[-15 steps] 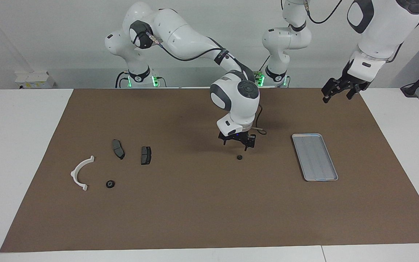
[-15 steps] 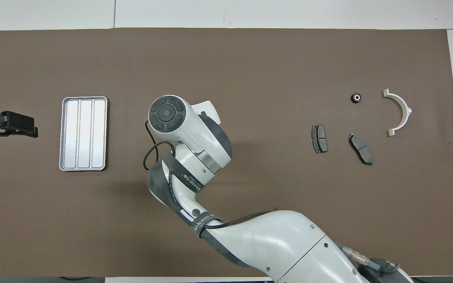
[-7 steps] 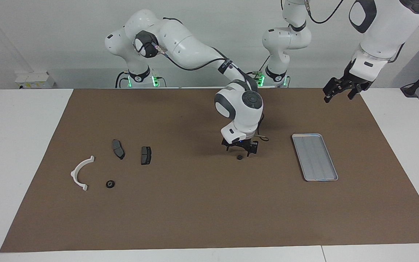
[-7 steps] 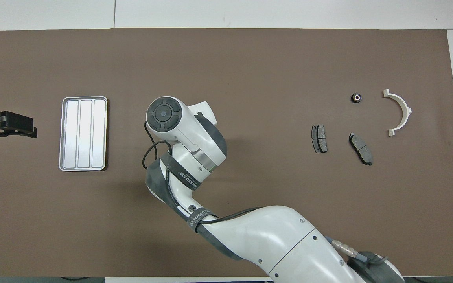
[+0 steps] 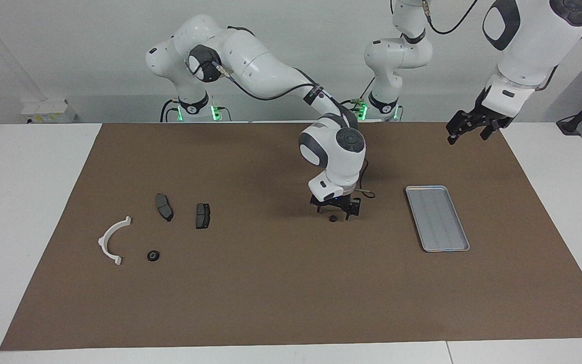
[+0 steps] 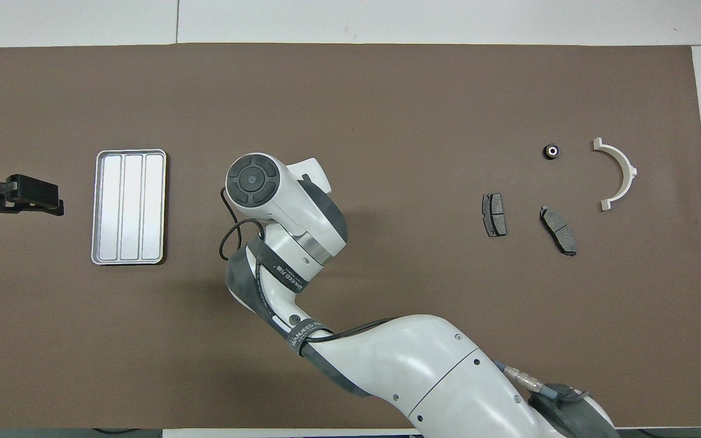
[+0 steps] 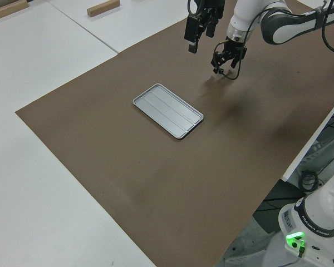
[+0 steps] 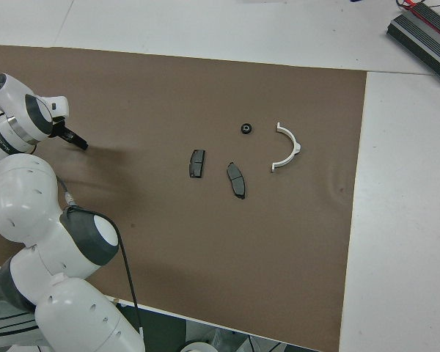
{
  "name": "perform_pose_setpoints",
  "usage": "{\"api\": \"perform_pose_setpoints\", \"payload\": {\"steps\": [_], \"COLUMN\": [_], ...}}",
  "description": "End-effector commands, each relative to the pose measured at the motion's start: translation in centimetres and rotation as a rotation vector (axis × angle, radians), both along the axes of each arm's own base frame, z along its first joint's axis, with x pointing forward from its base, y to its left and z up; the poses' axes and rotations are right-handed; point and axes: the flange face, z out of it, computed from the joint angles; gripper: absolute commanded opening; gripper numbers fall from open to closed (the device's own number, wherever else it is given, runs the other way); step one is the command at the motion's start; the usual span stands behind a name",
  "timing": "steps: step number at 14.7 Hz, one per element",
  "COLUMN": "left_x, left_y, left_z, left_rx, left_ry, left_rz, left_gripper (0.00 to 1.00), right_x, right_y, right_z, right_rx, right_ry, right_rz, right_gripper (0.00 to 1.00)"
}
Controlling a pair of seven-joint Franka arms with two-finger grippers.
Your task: Place bearing gear from tray to pile
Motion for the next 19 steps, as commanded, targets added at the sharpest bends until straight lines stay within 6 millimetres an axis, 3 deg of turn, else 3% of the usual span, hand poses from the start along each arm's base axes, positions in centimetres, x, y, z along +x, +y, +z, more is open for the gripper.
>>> {"api": "perform_pose_setpoints", "payload": {"steps": [1,5,8,12,15,18,19], "left_x": [-0.5,-0.4,-0.4,-0.4,-0.3,-0.3,-0.3], "left_y": [0.1,0.0,0.0,0.1,0.0,0.0,0.0], "left_z": [0.1,0.0,0.0,0.0,0.1,0.1,0.1], "left_rx": [-0.008,-0.008,-0.008,-0.01,-0.01,-0.012,-0.012], "left_ry": [0.017,0.019,0.016,0.014,0.01,0.013,0.013], "left_rz": [-0.01,-0.013,-0.013,-0.011,-0.014,-0.016,-0.016], "left_gripper": [1.0,1.0,1.0,1.0,1.0,1.0,1.0], "right_x": [0.2,0.1,0.1,0.4,0.3,0.4,0.8], "right_y": [0.2,0.3,0.3,0.5,0.3,0.1,-0.6], "right_z": [-0.6,-0.7,-0.8,-0.4,-0.6,-0.4,0.6], "right_rx": [-0.007,-0.002,-0.001,0.025,0.023,0.008,-0.006], "right_ry": [-0.021,-0.022,-0.023,-0.049,-0.048,-0.044,-0.052], "right_rz": [-0.016,-0.017,-0.02,-0.021,-0.022,-0.021,-0.019], "right_gripper": [0.9,0.73,0.46,0.27,0.0,0.0,0.0]}}
